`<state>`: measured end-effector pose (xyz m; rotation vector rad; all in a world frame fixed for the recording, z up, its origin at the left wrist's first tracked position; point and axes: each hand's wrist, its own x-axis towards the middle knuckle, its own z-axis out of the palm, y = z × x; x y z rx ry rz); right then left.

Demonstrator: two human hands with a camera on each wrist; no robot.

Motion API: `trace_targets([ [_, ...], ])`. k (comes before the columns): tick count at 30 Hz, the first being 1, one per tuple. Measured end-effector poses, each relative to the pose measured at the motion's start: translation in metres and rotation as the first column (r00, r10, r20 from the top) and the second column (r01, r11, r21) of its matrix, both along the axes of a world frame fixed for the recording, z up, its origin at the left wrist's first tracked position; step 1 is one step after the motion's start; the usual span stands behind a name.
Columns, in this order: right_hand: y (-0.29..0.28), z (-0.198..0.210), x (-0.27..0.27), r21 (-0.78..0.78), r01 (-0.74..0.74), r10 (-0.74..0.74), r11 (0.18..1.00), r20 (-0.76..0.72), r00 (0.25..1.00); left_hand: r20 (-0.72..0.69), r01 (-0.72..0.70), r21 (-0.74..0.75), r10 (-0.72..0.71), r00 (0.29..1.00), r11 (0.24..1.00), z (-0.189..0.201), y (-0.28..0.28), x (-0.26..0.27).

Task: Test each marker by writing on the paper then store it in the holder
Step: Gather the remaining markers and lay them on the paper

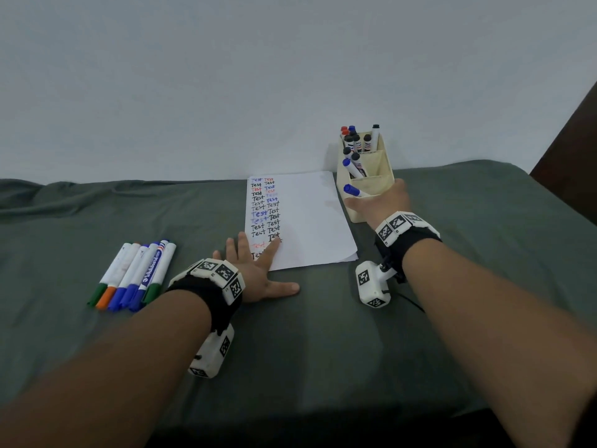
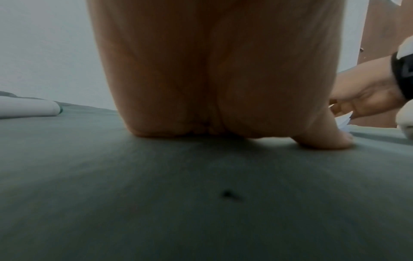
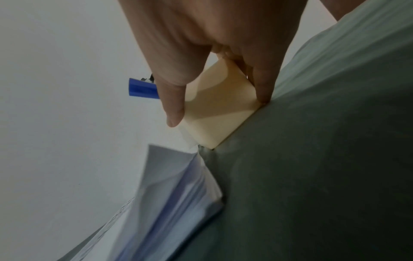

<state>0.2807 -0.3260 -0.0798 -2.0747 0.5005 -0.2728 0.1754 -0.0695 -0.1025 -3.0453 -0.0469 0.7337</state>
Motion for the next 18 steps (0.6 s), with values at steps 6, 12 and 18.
trace_targets([
  [6, 0.007, 0.001, 0.028, -0.035, -0.008, 0.007, 0.999, -0.024, 1.000, -0.016, -0.006, -0.018, 0.006, 1.000, 1.000, -0.002, 0.001, 0.002],
  [12, 0.010, -0.006, 0.049, -0.104, -0.065, 0.062, 0.992, -0.031, 0.998, -0.038, -0.009, -0.032, 0.008, 0.999, 0.999, -0.002, 0.002, 0.004],
  [18, 0.009, -0.007, 0.064, -0.158, -0.078, 0.070, 0.984, -0.055, 0.996, -0.052, -0.007, -0.031, 0.005, 0.999, 1.000, -0.003, 0.003, 0.006],
])
